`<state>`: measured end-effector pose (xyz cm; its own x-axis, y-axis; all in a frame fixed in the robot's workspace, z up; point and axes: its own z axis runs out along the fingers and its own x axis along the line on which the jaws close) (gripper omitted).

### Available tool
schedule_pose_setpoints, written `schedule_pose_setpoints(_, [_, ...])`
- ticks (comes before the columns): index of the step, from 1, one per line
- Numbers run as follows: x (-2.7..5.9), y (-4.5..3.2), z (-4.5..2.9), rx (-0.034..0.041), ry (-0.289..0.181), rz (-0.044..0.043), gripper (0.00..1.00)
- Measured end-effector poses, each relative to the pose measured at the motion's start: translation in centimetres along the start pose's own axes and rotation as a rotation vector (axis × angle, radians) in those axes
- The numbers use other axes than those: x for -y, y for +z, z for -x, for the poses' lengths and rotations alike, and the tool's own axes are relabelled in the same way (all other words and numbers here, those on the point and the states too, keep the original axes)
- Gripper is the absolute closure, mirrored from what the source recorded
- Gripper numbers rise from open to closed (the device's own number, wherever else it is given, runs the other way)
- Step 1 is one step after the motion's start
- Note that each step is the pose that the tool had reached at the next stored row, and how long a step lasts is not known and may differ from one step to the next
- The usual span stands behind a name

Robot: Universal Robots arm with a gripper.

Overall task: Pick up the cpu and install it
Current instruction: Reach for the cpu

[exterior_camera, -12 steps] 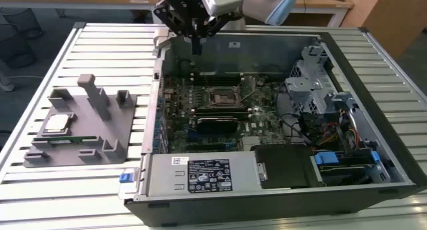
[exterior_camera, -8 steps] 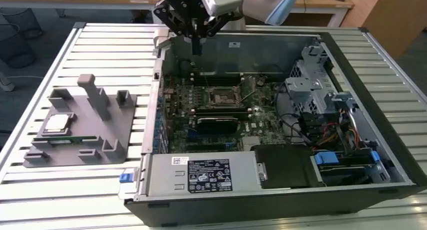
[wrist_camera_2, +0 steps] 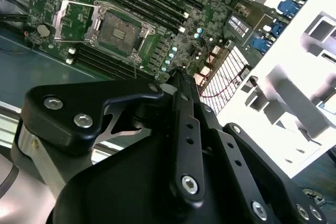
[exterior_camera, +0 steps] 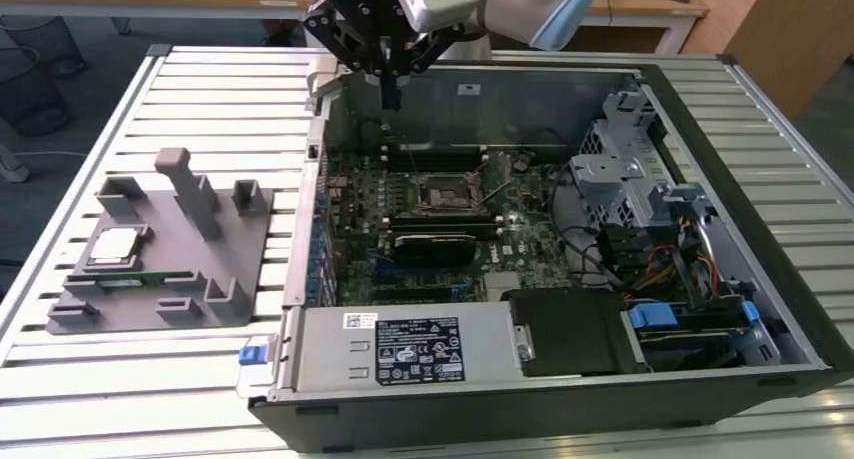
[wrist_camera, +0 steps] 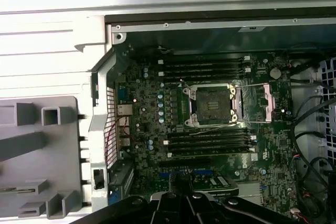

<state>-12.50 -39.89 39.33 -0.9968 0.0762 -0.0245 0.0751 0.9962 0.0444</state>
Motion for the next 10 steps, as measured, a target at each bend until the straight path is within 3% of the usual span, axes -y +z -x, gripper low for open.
schedule_pose_setpoints(10, [0.05, -0.01, -0.64, 0.0, 0.0, 0.0, 0.89])
